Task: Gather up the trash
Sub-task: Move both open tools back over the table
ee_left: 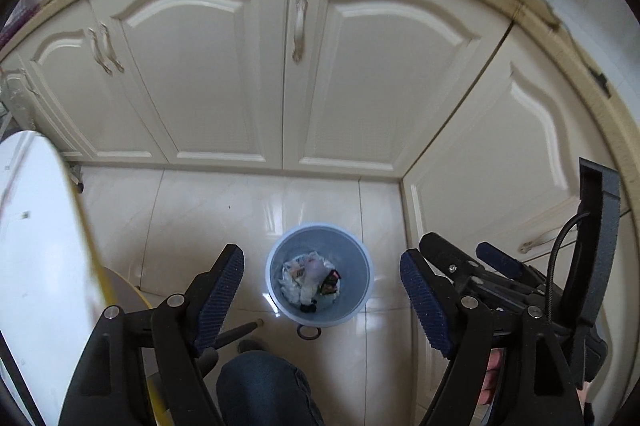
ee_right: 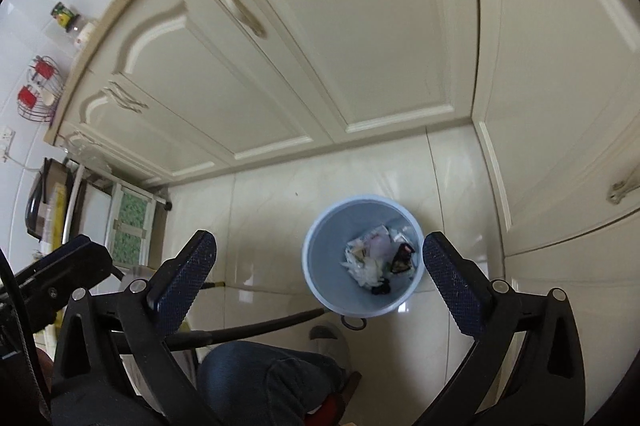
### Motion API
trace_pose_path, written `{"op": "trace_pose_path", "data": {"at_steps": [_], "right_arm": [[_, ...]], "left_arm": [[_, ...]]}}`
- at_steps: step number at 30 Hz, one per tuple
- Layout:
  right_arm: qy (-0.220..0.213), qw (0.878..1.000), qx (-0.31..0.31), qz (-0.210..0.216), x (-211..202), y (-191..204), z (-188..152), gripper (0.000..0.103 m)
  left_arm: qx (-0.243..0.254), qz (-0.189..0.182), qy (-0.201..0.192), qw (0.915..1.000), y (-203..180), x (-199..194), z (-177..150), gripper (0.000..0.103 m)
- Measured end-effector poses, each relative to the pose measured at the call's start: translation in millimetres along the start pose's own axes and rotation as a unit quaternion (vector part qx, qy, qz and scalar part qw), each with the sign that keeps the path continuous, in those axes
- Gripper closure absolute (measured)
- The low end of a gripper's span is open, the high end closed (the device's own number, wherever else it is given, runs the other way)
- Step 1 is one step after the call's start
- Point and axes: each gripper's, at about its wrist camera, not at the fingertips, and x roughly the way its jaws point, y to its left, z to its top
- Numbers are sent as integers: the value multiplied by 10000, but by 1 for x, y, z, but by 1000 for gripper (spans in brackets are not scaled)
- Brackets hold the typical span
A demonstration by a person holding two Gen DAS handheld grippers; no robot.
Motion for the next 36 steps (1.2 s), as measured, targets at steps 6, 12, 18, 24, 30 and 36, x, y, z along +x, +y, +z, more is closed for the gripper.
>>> {"op": "trace_pose_path", "data": {"at_steps": [6,12,18,24,30,36], "right_arm": [[-404,9987,-238,198,-45,43,1,0],[-860,9929,-670,478,-95,108,-8,0],[-1233,9803,-1347,753,-136,192,-30,0],[-1493,9644,-1963,950,-167,270,-57,0],[-1660,9444,-2605,1130,-185,341,-90,0],[-1723,9253,-3135,1260,-191,395,-124,0]], "left_arm": [[-231,-19,-564,9981,27,-93,-29,20],[-582,133,-1301,9897,69,-185,-72,12],[-888,506,-1923,9760,105,-268,-126,10],[-1191,941,-2445,9577,136,-331,-194,5],[-1672,1294,-2694,9395,164,-373,-264,4],[-2081,1624,-2776,9237,181,-396,-312,3]]}}
